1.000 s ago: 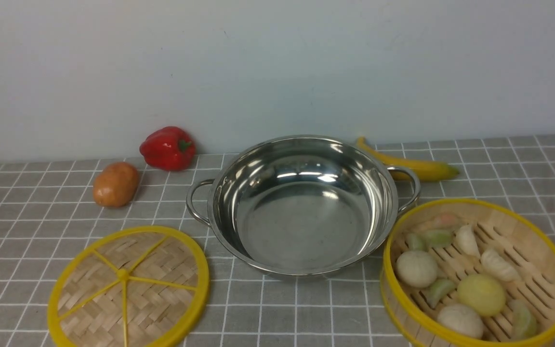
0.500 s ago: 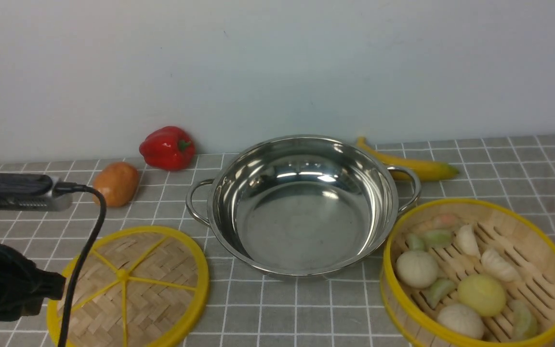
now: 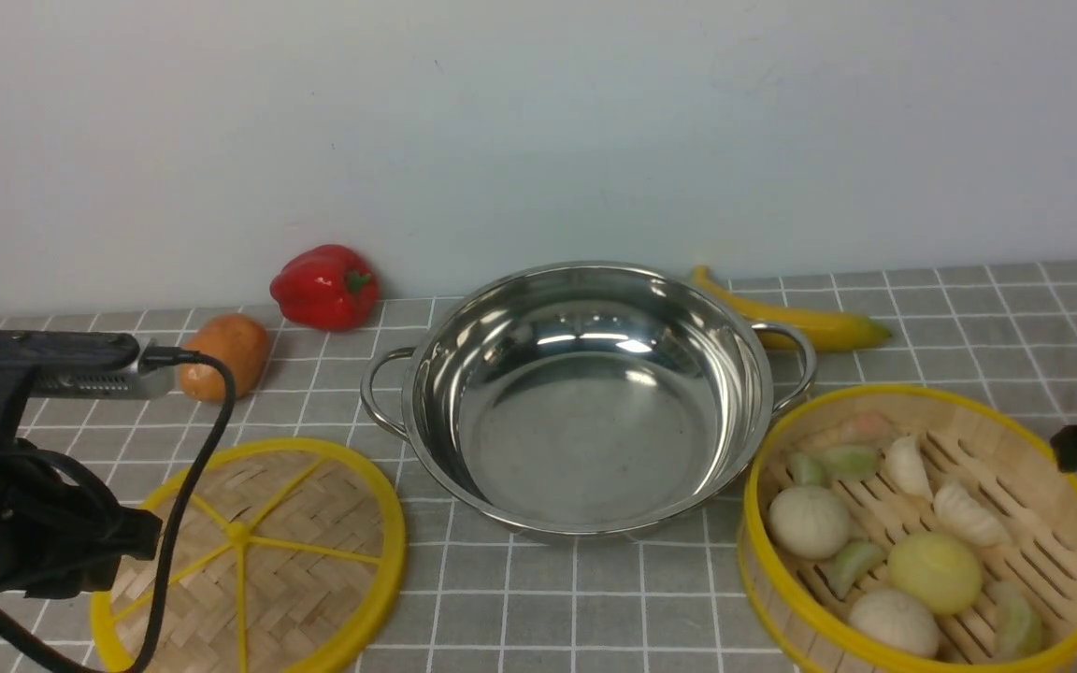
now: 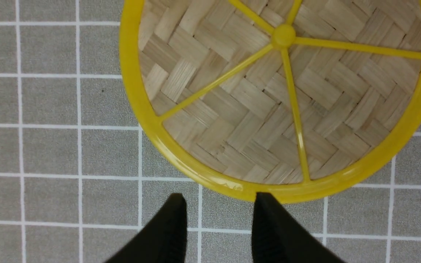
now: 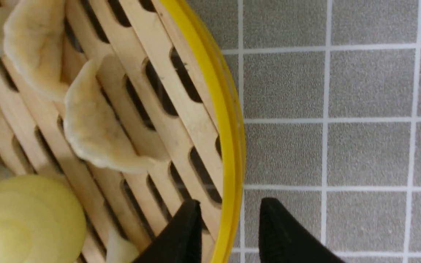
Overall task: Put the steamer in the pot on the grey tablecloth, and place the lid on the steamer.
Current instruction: 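Reach for and grasp the rim of the bamboo steamer holding the buns with the right gripper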
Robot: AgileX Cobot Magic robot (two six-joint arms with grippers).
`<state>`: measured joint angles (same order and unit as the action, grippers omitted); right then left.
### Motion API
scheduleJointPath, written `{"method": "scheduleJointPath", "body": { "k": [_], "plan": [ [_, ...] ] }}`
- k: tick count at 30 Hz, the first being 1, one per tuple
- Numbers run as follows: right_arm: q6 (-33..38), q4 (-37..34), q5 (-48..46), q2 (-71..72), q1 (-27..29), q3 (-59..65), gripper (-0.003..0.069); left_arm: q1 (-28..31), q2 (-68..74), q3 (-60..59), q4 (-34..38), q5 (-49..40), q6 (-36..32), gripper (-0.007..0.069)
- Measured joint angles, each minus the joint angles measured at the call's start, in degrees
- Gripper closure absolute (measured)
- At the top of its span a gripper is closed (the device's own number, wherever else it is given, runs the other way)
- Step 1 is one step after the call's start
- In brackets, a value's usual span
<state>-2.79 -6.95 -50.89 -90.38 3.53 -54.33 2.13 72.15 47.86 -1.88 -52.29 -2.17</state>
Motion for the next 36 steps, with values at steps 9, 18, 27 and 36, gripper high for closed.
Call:
{"method": "scheduleJointPath", "body": {
  "k": [9,18,27,36],
  "plan": [
    [0.1,0.0,3.2,-6.3,0.0,0.0,0.0417,0.0,0.0,0.0,0.2,0.2,0.0,0.0382],
    [0.1,0.0,4.5,-8.4,0.0,-0.1,0.0446,0.0,0.0,0.0,0.2,0.2,0.0,0.0382],
    [0.3,0.6,4.0,-8.5,0.0,-0.1,0.0587,0.0,0.0,0.0,0.3,0.2,0.0,0.0382],
    [-0.6,4.1,-2.1,-8.0,-0.1,-0.5,0.0592,0.0,0.0,0.0,0.4,0.2,0.0,0.0382]
  ]
}}
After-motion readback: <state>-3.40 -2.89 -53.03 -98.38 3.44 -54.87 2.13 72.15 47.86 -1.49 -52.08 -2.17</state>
